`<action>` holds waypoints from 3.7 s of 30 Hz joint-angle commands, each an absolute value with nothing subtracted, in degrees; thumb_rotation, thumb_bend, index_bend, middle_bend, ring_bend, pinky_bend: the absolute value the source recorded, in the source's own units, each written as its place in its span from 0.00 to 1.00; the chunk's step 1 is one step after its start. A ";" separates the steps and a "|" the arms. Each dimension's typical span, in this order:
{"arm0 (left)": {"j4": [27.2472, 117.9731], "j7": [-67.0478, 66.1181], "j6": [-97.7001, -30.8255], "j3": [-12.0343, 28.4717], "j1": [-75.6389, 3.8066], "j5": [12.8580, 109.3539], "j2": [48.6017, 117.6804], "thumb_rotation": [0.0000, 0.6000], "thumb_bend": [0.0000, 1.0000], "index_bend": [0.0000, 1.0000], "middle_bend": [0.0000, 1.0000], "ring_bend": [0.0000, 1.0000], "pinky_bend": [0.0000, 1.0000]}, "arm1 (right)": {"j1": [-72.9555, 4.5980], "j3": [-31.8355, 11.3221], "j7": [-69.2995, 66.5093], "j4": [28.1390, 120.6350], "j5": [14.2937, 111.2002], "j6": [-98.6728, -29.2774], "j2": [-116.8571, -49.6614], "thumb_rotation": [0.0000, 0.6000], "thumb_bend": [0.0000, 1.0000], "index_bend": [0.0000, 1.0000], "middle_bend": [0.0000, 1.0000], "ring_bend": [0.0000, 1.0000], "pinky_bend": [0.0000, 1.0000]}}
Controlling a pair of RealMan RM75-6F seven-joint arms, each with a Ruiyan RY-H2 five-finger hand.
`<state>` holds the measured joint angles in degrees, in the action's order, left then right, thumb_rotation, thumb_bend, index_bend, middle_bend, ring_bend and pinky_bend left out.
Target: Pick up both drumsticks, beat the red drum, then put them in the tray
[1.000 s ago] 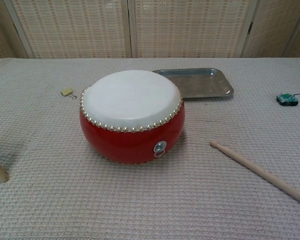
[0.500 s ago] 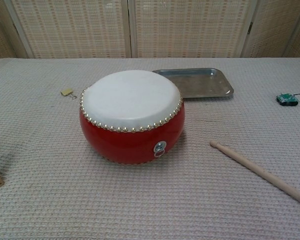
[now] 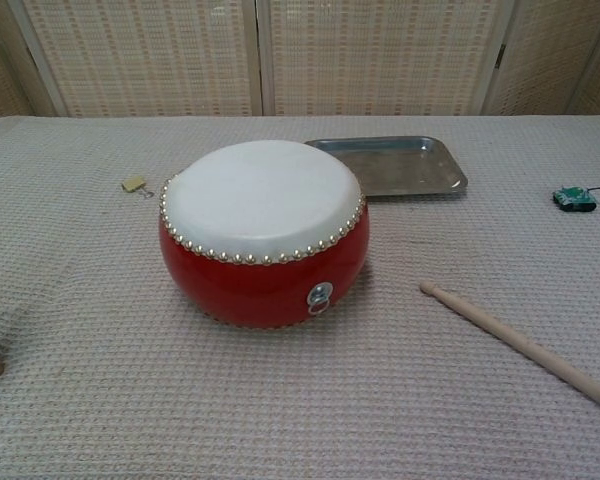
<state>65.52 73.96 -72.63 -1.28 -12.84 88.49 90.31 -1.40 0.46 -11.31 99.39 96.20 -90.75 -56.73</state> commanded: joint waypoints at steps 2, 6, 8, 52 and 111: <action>64.87 73.95 -72.66 -1.75 -12.73 88.75 90.63 0.68 0.40 0.78 0.79 0.75 0.77 | -1.42 0.48 -11.30 99.47 96.19 -90.67 -56.70 1.00 0.05 0.10 0.21 0.13 0.29; 63.87 74.03 -72.52 -2.23 -12.58 88.81 91.32 0.69 0.40 0.78 0.79 0.75 0.77 | -1.43 0.47 -11.36 99.53 96.09 -90.62 -56.74 1.00 0.05 0.10 0.21 0.13 0.29; 63.16 74.02 -72.23 -2.32 -12.57 88.64 91.94 0.69 0.40 0.78 0.79 0.75 0.77 | -1.49 0.44 -11.36 99.52 96.01 -90.49 -56.80 1.00 0.05 0.10 0.21 0.13 0.29; 56.32 72.27 -72.76 -0.91 -13.02 87.83 96.01 1.00 0.74 1.00 1.00 1.00 1.00 | -1.15 0.47 -11.07 99.83 95.69 -90.43 -56.50 1.00 0.05 0.10 0.21 0.13 0.29; 67.10 28.80 -81.77 -1.41 -17.75 94.82 81.24 1.00 0.73 1.00 1.00 1.00 1.00 | -21.63 -5.68 22.80 86.26 64.83 -62.25 -95.11 1.00 0.28 0.49 0.21 0.06 0.26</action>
<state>67.11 28.79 -81.77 -1.40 -17.75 94.83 81.25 -21.60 -5.76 22.75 86.32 64.77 -62.21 -95.04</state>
